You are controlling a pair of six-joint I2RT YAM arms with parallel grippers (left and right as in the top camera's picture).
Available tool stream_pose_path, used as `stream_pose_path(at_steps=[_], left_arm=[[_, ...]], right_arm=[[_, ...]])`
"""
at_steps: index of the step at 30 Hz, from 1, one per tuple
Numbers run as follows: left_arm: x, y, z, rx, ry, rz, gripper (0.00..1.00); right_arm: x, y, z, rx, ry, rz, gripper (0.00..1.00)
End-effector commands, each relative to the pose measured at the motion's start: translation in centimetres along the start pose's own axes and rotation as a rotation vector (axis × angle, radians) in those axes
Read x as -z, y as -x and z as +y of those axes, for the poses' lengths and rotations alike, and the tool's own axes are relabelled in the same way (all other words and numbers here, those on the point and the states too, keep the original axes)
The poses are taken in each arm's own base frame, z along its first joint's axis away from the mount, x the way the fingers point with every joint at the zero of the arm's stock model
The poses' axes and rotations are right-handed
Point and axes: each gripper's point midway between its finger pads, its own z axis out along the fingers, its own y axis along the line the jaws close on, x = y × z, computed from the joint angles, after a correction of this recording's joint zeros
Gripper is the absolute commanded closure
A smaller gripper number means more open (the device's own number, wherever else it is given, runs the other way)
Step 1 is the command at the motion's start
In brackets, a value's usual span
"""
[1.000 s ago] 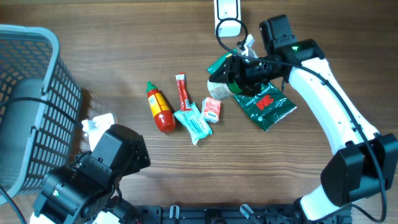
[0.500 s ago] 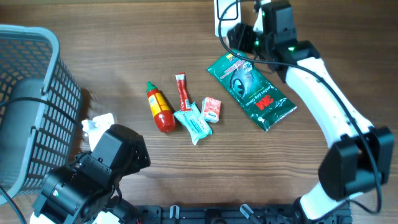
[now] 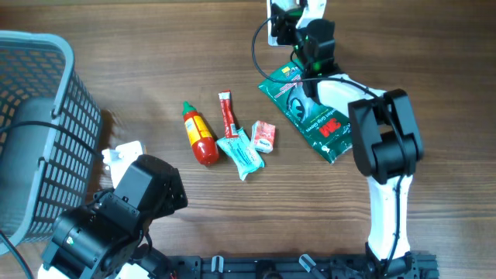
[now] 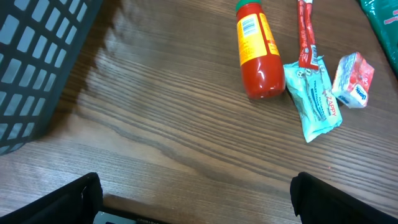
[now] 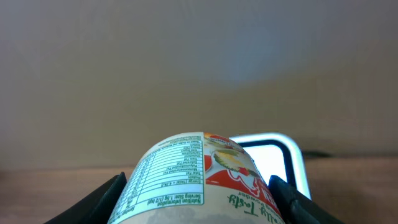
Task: Scan the item barcode
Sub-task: 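Carry the jar toward the white barcode scanner, label facing it, then move the held jar away from the scanner to the right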
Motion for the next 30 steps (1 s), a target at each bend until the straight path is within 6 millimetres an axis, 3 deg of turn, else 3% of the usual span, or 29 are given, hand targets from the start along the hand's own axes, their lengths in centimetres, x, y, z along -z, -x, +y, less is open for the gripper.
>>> stream_pose_path(at_steps=[1,4,7,9,12,14,16,17,20,26,30], left_arm=[[0.0,0.2,0.1,0.010,0.008,-0.012,0.00],[0.0,0.2,0.1,0.010,0.008,-0.012,0.00],[0.0,0.2,0.1,0.010,0.008,-0.012,0.00],[0.0,0.2,0.1,0.010,0.008,-0.012,0.00],[0.0,0.2,0.1,0.010,0.008,-0.012,0.00],[0.0,0.2,0.1,0.010,0.008,-0.012,0.00],[0.0,0.2,0.1,0.010,0.008,-0.012,0.00],[0.0,0.2,0.1,0.010,0.008,-0.012,0.00],[0.0,0.1,0.1,0.010,0.008,-0.012,0.00],[0.0,0.2,0.1,0.009,0.008,-0.012,0.00],[0.0,0.2,0.1,0.010,0.008,-0.012,0.00]], right_arm=[[-0.9,2.5,0.1,0.023,-0.011,-0.089,0.64],[-0.6,3.6,0.5,0.061,-0.017,-0.077,0.64],[0.8,6.2,1.1,0.096,-0.044,-0.019,0.70],[2.8,9.4,1.2,0.092,-0.076,0.023,0.68],[8.0,14.0,-0.6,0.054,-0.177,0.126,0.68],[12.0,15.2,-3.7,0.009,-0.309,0.206,0.71],[16.6,15.2,-8.7,-0.013,-0.488,0.307,0.71],[19.2,14.4,-12.0,-0.039,-0.585,0.381,0.70],[25.4,11.3,-19.5,-0.145,-0.788,0.550,0.70],[31.6,5.2,-28.5,-0.266,-0.992,0.739,0.58],[35.8,3.6,-34.6,-0.384,-1.118,0.732,0.57]])
